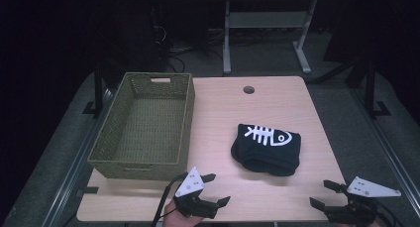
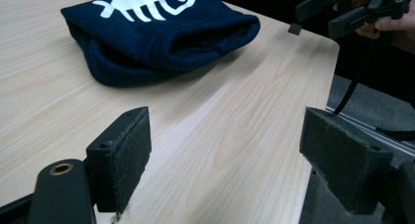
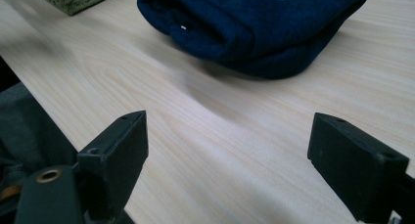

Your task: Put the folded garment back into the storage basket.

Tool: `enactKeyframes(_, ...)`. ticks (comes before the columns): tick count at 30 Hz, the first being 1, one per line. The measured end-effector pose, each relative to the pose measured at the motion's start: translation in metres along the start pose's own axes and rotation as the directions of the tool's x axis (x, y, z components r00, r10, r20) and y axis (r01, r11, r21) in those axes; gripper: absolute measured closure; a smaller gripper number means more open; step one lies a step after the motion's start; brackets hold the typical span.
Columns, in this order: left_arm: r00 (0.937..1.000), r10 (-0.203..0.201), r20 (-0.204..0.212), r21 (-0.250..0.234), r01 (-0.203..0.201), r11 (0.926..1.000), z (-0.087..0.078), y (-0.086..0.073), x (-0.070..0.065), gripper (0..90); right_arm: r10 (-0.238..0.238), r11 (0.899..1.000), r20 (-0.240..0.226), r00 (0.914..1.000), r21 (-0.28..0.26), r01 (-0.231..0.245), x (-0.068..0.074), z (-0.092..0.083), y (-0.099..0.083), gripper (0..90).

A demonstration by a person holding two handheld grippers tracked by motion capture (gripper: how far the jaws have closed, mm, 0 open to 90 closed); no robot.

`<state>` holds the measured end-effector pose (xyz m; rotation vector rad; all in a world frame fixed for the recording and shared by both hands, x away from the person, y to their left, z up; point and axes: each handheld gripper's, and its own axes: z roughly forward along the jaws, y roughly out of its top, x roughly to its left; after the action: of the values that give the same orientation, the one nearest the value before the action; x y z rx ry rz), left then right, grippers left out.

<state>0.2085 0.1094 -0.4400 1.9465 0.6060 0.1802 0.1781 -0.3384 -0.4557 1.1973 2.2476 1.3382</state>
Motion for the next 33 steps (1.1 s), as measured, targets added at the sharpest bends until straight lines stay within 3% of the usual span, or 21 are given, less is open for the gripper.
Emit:
enactKeyframes(8,1.0000,0.003,-0.008,-0.007,-0.003,1.0000,0.011,0.016,0.000,18.9,0.033,0.999,-0.029,0.9990,-0.020,-0.034,-0.002,0.011,0.019,14.3)
enactKeyframes(18,0.9997,-0.019,-0.014,0.001,0.019,0.9998,0.041,0.040,0.016,17.4,0.049,0.999,-0.064,0.9968,-0.020,-0.051,-0.013,0.030,0.049,14.3)
enactKeyframes(22,0.9982,-0.054,-0.025,0.009,0.054,0.9985,0.053,0.046,0.026,17.3,0.039,0.999,-0.061,0.9974,-0.003,-0.039,-0.017,0.040,0.060,14.3)
enactKeyframes(33,0.9922,-0.100,-0.074,0.023,0.102,0.9945,0.083,0.065,0.046,17.9,0.079,0.996,-0.049,0.9956,0.036,-0.078,-0.036,0.059,0.078,14.3)
